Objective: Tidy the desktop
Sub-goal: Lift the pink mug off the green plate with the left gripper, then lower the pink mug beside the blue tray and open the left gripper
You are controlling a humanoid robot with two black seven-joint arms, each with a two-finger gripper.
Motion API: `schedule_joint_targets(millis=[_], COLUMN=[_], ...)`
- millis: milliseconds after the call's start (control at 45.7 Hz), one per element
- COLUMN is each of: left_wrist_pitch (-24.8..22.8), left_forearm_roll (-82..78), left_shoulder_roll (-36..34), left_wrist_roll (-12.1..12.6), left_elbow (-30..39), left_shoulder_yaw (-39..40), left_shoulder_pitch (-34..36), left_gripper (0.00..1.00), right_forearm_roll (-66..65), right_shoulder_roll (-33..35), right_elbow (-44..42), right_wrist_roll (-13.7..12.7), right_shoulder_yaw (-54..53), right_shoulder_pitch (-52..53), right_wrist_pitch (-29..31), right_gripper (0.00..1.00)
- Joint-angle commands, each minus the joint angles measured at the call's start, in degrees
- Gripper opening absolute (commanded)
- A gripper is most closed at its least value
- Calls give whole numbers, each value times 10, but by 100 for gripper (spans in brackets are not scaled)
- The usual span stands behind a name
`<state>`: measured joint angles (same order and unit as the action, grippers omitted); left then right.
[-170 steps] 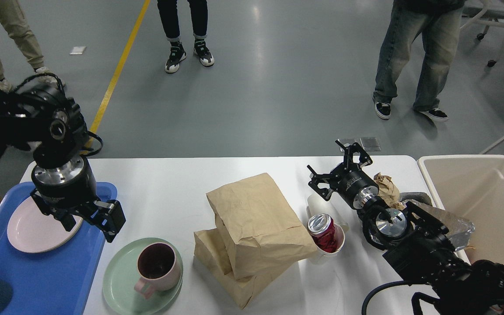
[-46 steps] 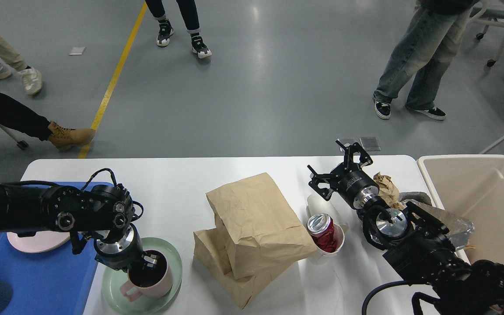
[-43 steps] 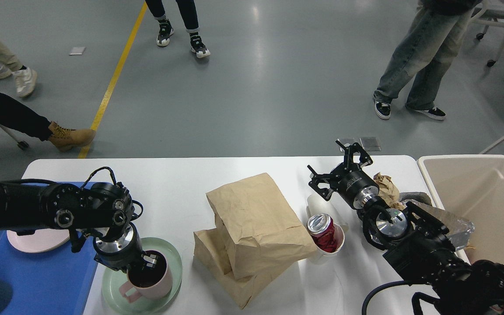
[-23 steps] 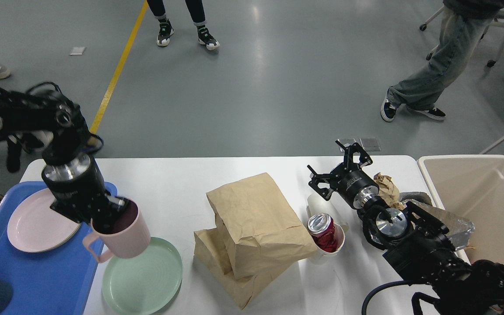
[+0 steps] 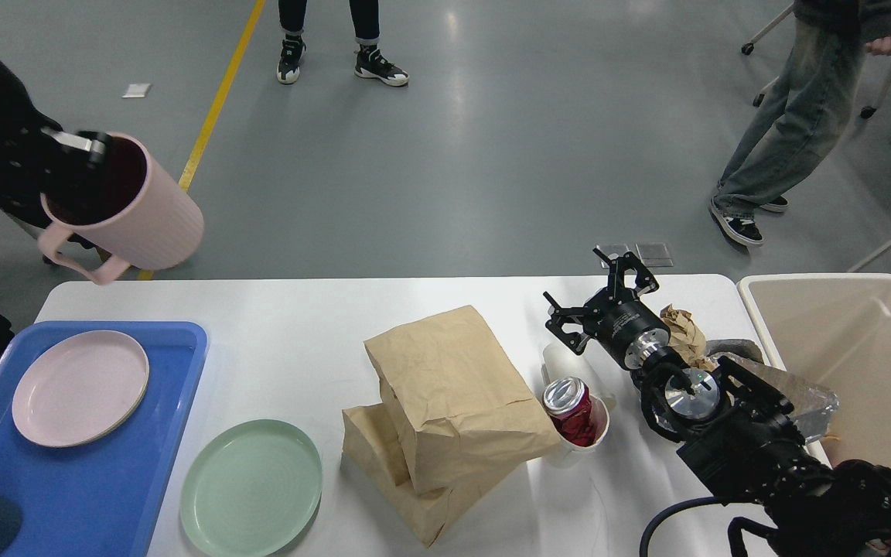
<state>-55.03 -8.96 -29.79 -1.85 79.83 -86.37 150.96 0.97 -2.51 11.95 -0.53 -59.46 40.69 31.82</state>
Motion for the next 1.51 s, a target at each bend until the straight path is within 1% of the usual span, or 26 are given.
schedule_joint_targets(millis=[0,175,263,416,482,569,679,766,854,941,1007,1051,1160,1226,1357,1488], left_wrist_pitch=[0,0,0,0,0,0,0,49,99,142,159,163,171,194,235,243], left_forearm_roll=[-1,-1,-6,-26,-49,-70,-91,-102,-115,-120,-121,-122,-124,-124,-124,-124], left_shoulder_roll=[-1,-2,-13,-57,-86,-129,-154,-171,-186,-193,-193,-193,-195,-193,-187,-183], left_wrist_roll=[-1,-2,-3,6,9,11,12,12,12,12,12,15,39,56,81,114], left_elbow=[16,16,21,66,82,81,74,63,45,9,-20,-36,-61,-73,-97,-122], left_shoulder_yaw=[-40,-80,-108,-144,-148,-149,-147,-138,-110,-69,-36,-17,23,56,110,175], left_shoulder_pitch=[43,47,47,29,-1,-38,-102,-177,-254,-340,-392,-421,-473,-514,-587,-642], left_gripper=[0,0,0,0,0,0,0,0,0,0,0,0,0,0,0,0], right_forearm_roll=[0,0,0,0,0,0,0,0,0,0,0,0,0,0,0,0], right_shoulder_roll=[0,0,0,0,0,0,0,0,0,0,0,0,0,0,0,0], right_elbow=[0,0,0,0,0,0,0,0,0,0,0,0,0,0,0,0], right_wrist_roll=[0,0,0,0,0,0,0,0,0,0,0,0,0,0,0,0], right_shoulder_yaw=[0,0,0,0,0,0,0,0,0,0,0,0,0,0,0,0], right_shoulder_pitch=[0,0,0,0,0,0,0,0,0,0,0,0,0,0,0,0], right_wrist_pitch=[0,0,0,0,0,0,0,0,0,0,0,0,0,0,0,0], right_gripper=[100,100,100,100,100,100,100,100,100,100,100,100,100,100,100,100])
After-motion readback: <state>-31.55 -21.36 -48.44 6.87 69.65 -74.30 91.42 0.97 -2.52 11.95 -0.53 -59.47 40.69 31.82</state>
